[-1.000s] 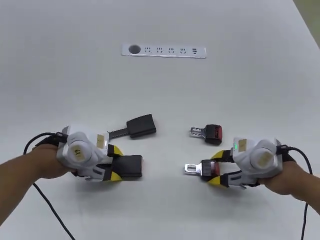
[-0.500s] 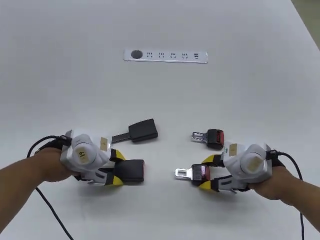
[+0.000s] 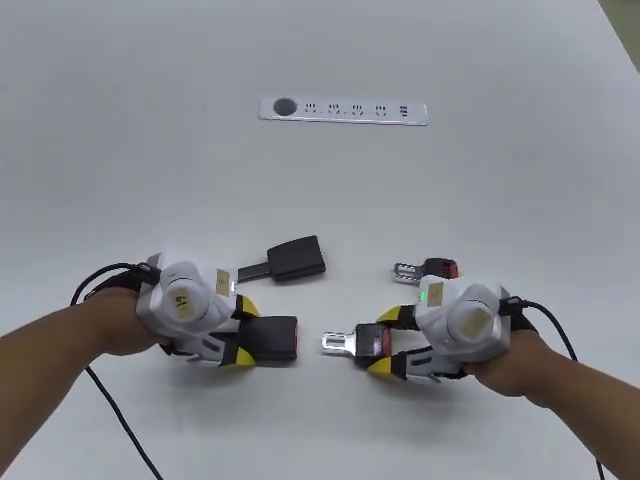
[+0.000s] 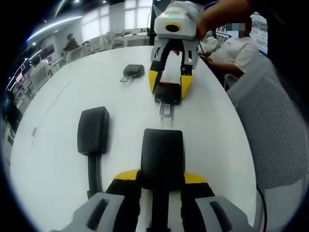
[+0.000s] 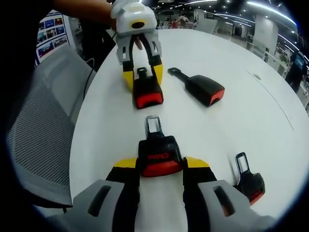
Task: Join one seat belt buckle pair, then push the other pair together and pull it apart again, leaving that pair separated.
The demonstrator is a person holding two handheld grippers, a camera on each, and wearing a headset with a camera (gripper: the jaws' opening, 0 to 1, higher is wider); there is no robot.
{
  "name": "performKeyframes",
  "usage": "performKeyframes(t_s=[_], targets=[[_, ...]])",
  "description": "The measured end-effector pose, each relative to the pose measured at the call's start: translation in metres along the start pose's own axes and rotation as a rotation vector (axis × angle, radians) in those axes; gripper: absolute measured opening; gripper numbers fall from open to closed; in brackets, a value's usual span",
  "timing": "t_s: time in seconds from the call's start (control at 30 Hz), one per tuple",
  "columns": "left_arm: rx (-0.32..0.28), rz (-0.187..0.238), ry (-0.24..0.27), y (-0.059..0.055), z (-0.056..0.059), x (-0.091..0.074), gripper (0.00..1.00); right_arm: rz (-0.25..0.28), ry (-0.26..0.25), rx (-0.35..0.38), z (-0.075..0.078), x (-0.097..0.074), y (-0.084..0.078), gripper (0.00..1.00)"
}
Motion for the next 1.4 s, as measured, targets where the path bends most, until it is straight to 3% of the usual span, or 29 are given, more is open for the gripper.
performKeyframes(t_s=[0.73,0.8,0.93,1.4], targets=[[-0.002,-0.017,0.001,0.000,-0.001,-0.001,0.32,0.033,0.020,-0.019,-0.007,0.025,0.032,0.34],[0.001,-0.026,0.001,0.001,-0.001,-0.001,0.33,0.005,0.007,-0.073,-0.006,0.025,0.034,0.33],[0.007,-0.036,0.001,0.003,-0.002,-0.002,0.32,0.027,0.013,-0.035,-0.003,0.025,0.033,0.33],[0.024,-0.082,-0.006,0.007,-0.003,0.001,0.32,0.024,0.027,-0.025,-0.003,0.035,0.040,0.33]])
Point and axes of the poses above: the centre of the closed fingertips' face, and the gripper's own axes: x roughly forward along the fingers, z roughly to its right, y roughly out of its top, the point moved 10 cm from there along -x, roughly backward along the fingers
